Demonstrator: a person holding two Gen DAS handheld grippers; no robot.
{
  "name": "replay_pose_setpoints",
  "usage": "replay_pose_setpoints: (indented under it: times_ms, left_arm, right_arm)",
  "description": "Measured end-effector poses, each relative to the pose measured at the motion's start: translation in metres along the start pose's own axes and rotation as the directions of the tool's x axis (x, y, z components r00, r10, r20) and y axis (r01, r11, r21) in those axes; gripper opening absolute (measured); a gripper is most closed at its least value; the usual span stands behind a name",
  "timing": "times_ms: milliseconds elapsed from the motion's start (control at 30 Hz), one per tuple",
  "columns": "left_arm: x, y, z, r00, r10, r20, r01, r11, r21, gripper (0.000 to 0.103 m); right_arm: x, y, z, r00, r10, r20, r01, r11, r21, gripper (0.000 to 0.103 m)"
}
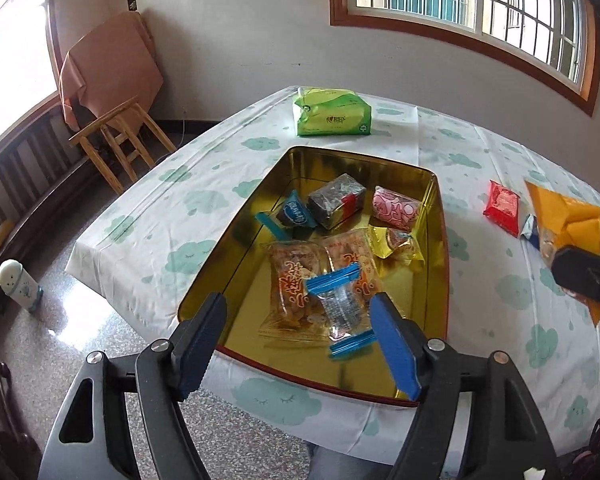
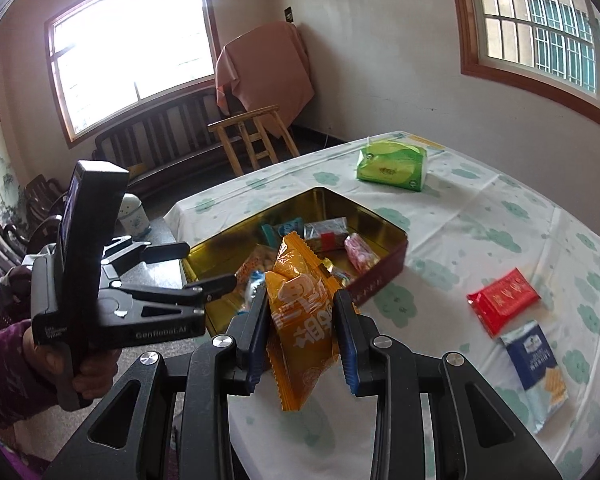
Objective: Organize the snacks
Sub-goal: 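Carry the orange packet over the tin and open the right gripper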
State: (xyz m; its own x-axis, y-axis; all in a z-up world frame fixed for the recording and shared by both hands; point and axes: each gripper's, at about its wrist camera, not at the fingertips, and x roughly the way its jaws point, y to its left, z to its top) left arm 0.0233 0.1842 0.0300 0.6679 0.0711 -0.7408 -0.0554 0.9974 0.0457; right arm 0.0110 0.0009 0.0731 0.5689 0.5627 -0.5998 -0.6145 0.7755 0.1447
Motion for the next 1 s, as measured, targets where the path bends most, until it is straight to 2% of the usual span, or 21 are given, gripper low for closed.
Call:
replay_pose_setpoints:
  times_ms: [433, 500, 533, 700, 900, 1000]
  left_arm:
    - [0.003, 0.025, -0.005, 1.0, 0.023, 0.002, -0.023, 0.999, -0.046, 0.081]
    - [0.005, 0.029, -0.005, 1.0, 0.025, -0.017, -0.026, 0.998, -0.06, 0.088]
    - [0.006, 0.031, -0.005, 0.999, 0.024, -0.026, -0.026, 0.997, -0.069, 0.095]
    - [0.002, 0.047, -0.008, 1.0, -0.009, -0.027, 0.005, 0.99, -0.141, 0.102]
    - [-0.009, 0.064, -0.011, 1.0, -0.021, 0.019, 0.024, 0.978, -0.209, 0.102]
    - [-0.013, 0.065, -0.011, 0.998, 0.03, 0.05, -0.02, 0.982, -0.189, 0.102]
  right_arm:
    - [0.066, 0.012, 0.022, 0.996, 0.054, -0.072, -0.053, 0.999, 0.011, 0.032]
    - [0.078, 0.013, 0.026, 0.994, 0.062, -0.085, -0.061, 0.998, 0.02, 0.032]
    - [0.084, 0.014, 0.027, 0.994, 0.063, -0.091, -0.061, 0.998, 0.021, 0.032]
    - [0.117, 0.018, 0.037, 0.989, 0.038, -0.141, -0.037, 0.999, 0.01, 0.032]
    - [0.149, 0.011, 0.044, 0.982, 0.041, -0.185, -0.03, 0.998, 0.059, 0.032]
    - [0.164, 0.01, 0.046, 0.977, 0.036, -0.209, -0.021, 0.997, 0.073, 0.032]
